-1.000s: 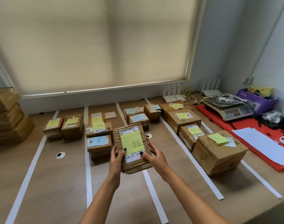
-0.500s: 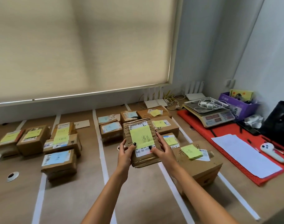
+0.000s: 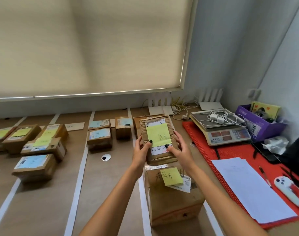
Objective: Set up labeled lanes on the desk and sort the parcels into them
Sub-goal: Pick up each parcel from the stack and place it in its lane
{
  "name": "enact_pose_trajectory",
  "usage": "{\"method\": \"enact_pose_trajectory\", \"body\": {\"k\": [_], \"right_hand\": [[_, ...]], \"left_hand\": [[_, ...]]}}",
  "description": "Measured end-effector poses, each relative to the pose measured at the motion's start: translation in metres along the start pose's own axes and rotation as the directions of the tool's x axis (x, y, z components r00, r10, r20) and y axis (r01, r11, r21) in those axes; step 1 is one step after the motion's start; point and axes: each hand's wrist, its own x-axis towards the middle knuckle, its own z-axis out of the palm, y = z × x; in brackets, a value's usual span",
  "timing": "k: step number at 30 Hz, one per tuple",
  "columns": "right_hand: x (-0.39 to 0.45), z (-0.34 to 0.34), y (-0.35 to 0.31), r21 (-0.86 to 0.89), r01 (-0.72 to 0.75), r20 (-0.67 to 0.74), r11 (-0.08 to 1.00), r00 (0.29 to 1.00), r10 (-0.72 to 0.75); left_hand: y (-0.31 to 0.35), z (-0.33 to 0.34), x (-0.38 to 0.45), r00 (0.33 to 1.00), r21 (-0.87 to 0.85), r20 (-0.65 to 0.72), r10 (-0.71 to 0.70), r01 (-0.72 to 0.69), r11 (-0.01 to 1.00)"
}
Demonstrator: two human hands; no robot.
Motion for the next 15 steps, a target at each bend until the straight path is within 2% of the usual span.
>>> {"method": "enact_pose_trajectory", "body": {"k": [8,15], "right_hand": [[0.052,-0.090,0.028,-0.001,-0.057,-0.029,0.998,0.998,0.057],[0.093,-0.141,0.087,0.011,-0.223,0.035,0.975,0.974,0.223]], "left_hand": [[-0.020,0.084,0.050,0.999,0.109,0.032,-0.013,0.010,0.994],[-0.073,0.129,0.094,0.989,0.279,-0.101,-0.106,0.131,0.951]]}}
